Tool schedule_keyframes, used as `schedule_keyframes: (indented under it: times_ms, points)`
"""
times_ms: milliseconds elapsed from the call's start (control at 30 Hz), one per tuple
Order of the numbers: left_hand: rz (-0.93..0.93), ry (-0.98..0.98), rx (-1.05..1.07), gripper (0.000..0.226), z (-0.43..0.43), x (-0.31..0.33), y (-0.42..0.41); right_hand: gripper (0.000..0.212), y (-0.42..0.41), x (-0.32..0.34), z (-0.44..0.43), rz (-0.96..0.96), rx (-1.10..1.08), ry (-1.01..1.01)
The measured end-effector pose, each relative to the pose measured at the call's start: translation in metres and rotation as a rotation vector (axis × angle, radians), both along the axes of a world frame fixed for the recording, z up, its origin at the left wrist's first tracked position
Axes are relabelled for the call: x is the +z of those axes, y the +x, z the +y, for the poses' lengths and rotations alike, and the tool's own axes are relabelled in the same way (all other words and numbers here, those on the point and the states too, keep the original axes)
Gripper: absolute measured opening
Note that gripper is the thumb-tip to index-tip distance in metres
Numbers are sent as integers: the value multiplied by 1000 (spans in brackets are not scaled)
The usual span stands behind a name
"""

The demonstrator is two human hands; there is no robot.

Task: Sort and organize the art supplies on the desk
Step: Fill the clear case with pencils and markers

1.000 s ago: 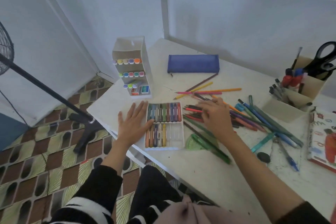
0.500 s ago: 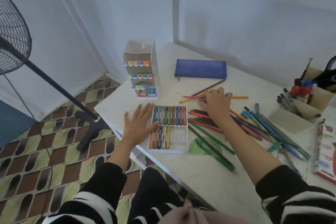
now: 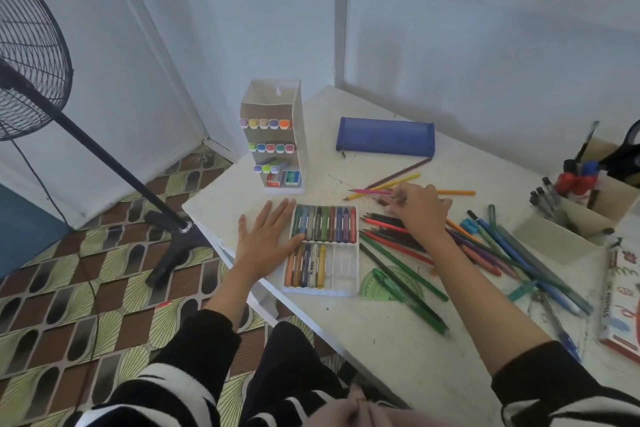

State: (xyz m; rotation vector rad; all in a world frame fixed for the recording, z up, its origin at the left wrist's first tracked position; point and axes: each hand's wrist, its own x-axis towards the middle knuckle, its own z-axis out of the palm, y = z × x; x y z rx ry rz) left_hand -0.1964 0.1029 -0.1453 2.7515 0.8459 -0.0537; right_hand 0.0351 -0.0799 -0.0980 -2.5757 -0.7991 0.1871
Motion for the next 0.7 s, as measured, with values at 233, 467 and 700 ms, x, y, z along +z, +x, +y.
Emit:
schedule_keyframes:
  times_ms: [233,467,700]
  points:
    - [0,-2,2,89,0,1,0,13,2,4,3,101,-47,9]
    - [-4,-3,9,93,-1,1,0,10,-12,9,1,155,287,400]
    - [-1,-1,18,90,-1,0,1,6,-91,-2,-1,-71,957,150]
